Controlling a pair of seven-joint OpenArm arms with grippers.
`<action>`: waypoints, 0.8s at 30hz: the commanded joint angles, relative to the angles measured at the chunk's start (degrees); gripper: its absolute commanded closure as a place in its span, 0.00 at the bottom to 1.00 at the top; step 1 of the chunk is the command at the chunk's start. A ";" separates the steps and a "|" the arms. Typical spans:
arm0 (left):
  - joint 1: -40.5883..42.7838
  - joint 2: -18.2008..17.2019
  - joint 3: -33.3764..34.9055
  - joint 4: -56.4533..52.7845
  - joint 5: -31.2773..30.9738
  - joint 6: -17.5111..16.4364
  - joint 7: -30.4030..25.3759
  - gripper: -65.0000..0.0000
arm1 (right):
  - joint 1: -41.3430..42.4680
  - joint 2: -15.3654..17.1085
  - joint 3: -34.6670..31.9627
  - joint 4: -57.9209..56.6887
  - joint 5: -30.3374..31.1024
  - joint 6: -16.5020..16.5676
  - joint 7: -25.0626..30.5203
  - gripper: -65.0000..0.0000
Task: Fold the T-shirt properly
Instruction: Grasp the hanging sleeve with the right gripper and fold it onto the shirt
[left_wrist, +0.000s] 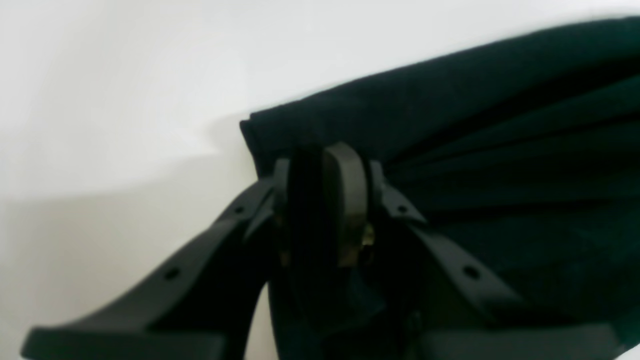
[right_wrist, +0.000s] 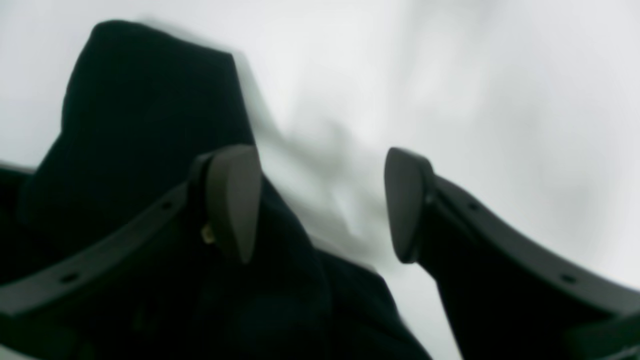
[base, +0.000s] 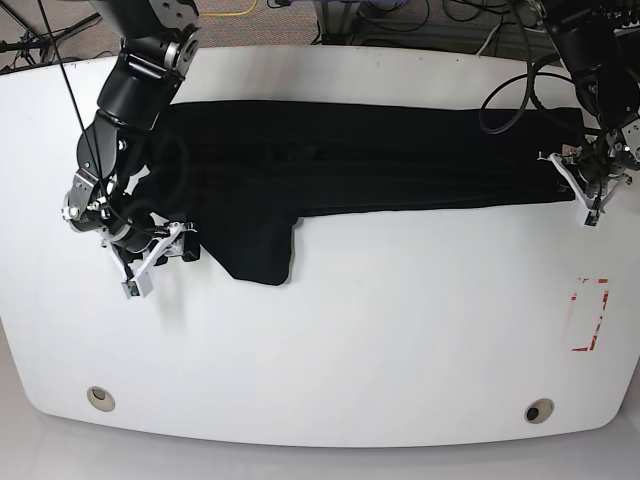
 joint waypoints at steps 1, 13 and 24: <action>0.14 -0.51 -0.04 0.02 1.68 -0.06 2.20 0.84 | 2.72 0.61 0.12 -2.33 0.86 0.10 2.65 0.42; 0.14 -0.51 -0.04 -0.07 1.59 -0.06 2.20 0.84 | 3.60 -1.50 0.12 -7.78 0.95 0.10 4.06 0.42; 0.32 -0.51 -0.04 -0.07 1.68 -0.06 2.20 0.84 | 3.25 -3.26 -3.84 -8.13 1.04 0.10 5.11 0.26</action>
